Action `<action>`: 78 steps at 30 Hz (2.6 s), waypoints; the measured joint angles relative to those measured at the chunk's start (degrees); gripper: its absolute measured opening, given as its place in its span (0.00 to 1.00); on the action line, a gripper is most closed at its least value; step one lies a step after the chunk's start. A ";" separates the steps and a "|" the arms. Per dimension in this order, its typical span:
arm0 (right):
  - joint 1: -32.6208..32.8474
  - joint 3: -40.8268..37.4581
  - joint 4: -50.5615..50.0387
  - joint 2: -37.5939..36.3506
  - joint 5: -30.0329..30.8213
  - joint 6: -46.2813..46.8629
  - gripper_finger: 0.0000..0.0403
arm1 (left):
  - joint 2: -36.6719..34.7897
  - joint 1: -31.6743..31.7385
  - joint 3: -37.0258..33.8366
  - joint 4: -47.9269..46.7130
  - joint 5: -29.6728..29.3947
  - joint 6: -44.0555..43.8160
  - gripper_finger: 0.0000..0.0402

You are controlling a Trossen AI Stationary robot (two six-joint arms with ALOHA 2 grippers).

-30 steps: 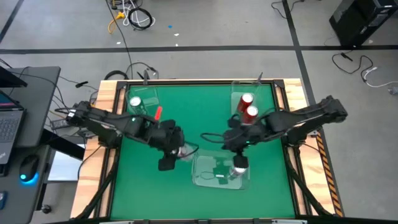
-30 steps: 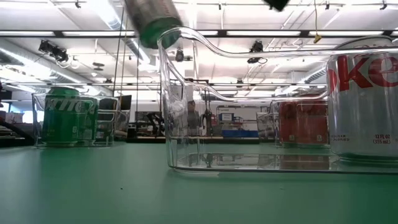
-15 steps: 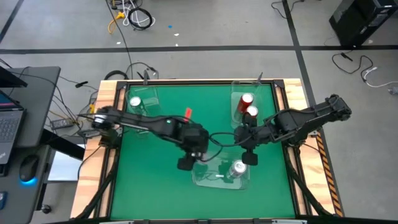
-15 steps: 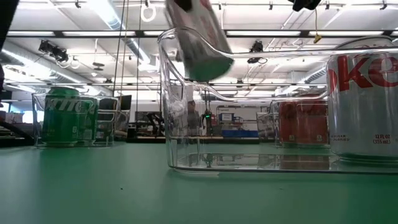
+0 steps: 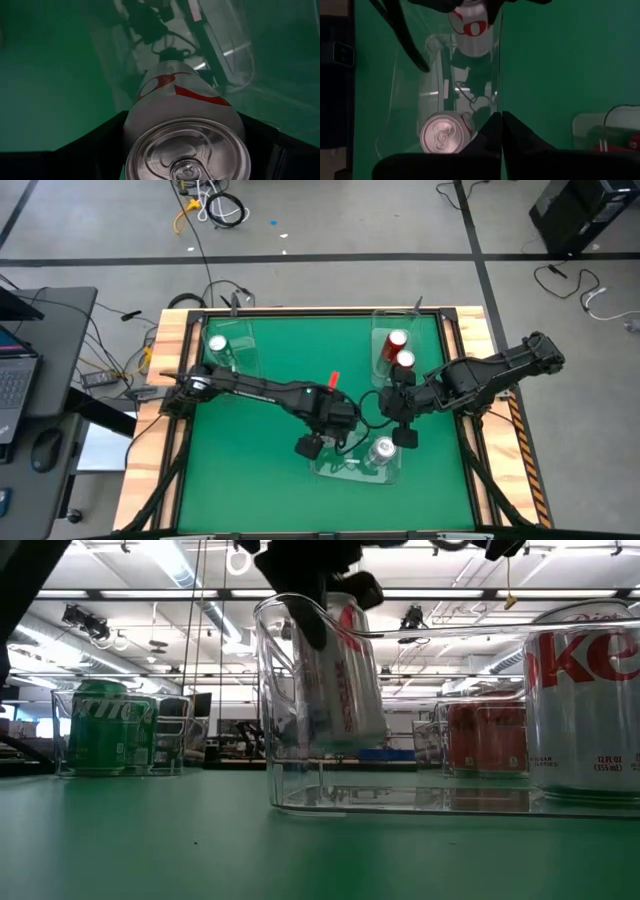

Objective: Sort soda cans
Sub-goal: Put the red-silver soda can into the bottom transparent bin

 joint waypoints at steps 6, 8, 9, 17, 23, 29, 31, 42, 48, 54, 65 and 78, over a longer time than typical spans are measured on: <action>-0.02 0.00 -0.47 0.06 0.00 0.52 0.00 | 0.63 -0.33 0.02 0.07 5.09 1.31 0.74; -0.02 0.00 -0.50 0.06 -0.01 0.50 0.00 | 0.63 -0.50 0.00 0.19 6.13 1.22 0.74; 0.00 0.00 -0.49 0.06 -0.01 0.48 0.00 | 0.63 -0.73 0.00 0.26 6.20 1.04 0.74; -0.02 -0.02 -0.40 0.10 -0.03 0.62 0.00 | 2.12 -1.58 -0.02 2.40 5.81 -0.03 0.74; 0.00 -0.02 -0.55 0.06 -0.04 0.68 0.00 | 2.12 -1.64 -0.04 3.60 5.81 -0.20 0.74; 0.00 -0.02 -0.71 0.06 -0.06 0.30 0.00 | 2.03 -1.86 -0.07 3.71 5.76 -0.22 0.95; 0.00 -0.02 -0.69 0.06 -0.06 0.23 0.00 | 2.05 -1.97 -0.07 4.36 5.33 -0.27 0.93; 0.00 -0.02 -0.73 0.06 -0.06 -0.39 0.00 | 2.01 -2.21 -0.05 4.60 4.54 -0.31 0.81; -0.01 -0.02 -0.74 -0.26 -0.06 -0.85 0.00 | 1.99 -2.23 3.29 -2.07 -1.38 -0.49 0.81; -0.01 -0.02 -0.71 -1.83 0.48 -1.29 0.00 | 1.90 -2.23 7.05 -5.22 -3.81 -1.78 0.81; -0.02 -0.02 -0.97 -2.09 0.88 -2.78 0.00 | 1.75 -2.32 0.19 5.81 2.18 -2.19 0.81; 0.00 -0.02 -1.14 -2.11 0.93 -2.78 0.00 | 2.01 -2.38 -4.54 10.66 -0.63 -6.66 0.87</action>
